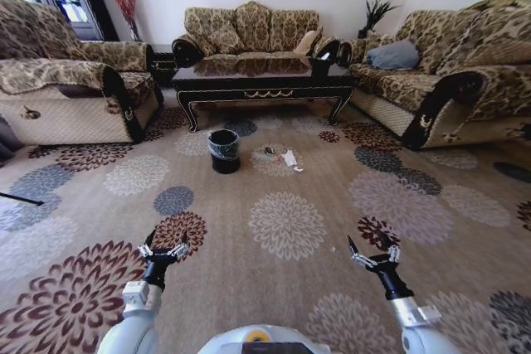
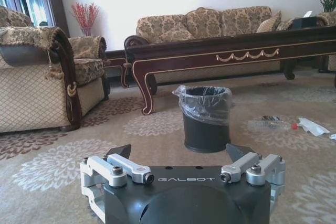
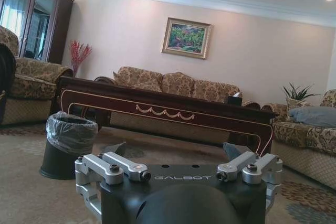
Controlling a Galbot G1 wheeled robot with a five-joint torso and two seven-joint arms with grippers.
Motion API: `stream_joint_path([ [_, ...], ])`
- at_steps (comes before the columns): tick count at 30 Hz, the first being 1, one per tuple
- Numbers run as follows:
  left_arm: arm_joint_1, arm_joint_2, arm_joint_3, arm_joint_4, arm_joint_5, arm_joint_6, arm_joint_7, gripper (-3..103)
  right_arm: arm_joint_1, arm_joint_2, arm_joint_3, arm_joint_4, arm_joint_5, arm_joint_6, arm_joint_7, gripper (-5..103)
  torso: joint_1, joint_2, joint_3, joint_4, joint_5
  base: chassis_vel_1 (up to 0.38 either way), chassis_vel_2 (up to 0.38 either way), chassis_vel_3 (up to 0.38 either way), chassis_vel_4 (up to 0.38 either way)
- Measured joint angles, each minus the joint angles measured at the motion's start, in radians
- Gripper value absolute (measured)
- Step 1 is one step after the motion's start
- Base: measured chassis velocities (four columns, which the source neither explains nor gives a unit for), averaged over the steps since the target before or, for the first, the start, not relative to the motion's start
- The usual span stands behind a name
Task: Move to the front of the table and pick up the trash from the floor, then place it into the trash bin.
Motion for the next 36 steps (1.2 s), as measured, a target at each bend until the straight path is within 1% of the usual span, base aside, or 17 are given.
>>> stream_joint_path([
  [3, -0.001, 0.002, -0.001, 0.001, -0.002, -0.007, -0.01, 100, 0.001, -0.001, -0.002, 0.003, -0.005, -0.002, 0.002, 100, 0.0, 0.0, 0.001, -0.0002, 0.0003, -0.184, 0.193, 0.207, -0.182],
  [4, 0.001, 0.007, -0.002, 0.001, -0.012, -0.039, -0.011, 100, 0.002, -0.002, -0.003, 0.004, -0.006, -0.003, 0.003, 100, 0.0, 0.0, 0.001, -0.0001, -0.0001, -0.187, 0.176, 0.195, -0.176],
  [5, 0.001, 0.007, -0.002, 0.001, -0.012, -0.039, -0.011, 100, 0.002, -0.002, -0.003, 0.004, -0.006, -0.003, 0.003, 100, 0.0, 0.0, 0.001, -0.0001, -0.0001, -0.187, 0.176, 0.195, -0.176],
  [6, 0.004, 0.011, -0.003, -0.002, -0.02, -0.057, -0.014, 100, 0.004, -0.002, -0.004, 0.004, -0.007, -0.005, 0.003, 100, 0.0, 0.0, 0.002, -0.0002, 0.0001, -0.187, 0.169, 0.161, -0.176],
  [8, 0.003, 0.011, -0.003, -0.009, -0.029, -0.071, -0.018, 100, 0.007, -0.003, -0.006, 0.003, -0.009, -0.008, 0.004, 100, 0.0, 0.0, 0.002, -0.0001, 0.0007, -0.176, 0.174, 0.161, -0.169],
  [16, -0.012, 0.009, -0.004, 0.006, -0.012, -0.074, -0.021, 100, 0.014, -0.002, -0.01, 0.003, -0.011, -0.016, 0.005, 100, 0.0, 0.0, 0.004, -0.0002, 0.0001, -0.197, 0.193, 0.192, -0.201],
  [19, -0.016, 0.008, -0.004, 0.015, -0.005, -0.074, -0.022, 100, 0.016, -0.001, -0.013, 0.001, -0.014, -0.017, 0.005, 100, 0.0, 0.0, 0.005, 0.0001, 0.0002, -0.181, 0.222, 0.206, -0.192],
  [36, -0.013, 0.002, -0.013, 0.023, -0.002, -0.073, -0.016, 100, 0.024, 0.002, -0.025, 0.006, -0.028, -0.025, 0.008, 100, 0.0, 0.0, 0.006, -0.0002, 0.0001, -0.179, 0.178, 0.185, -0.17],
])
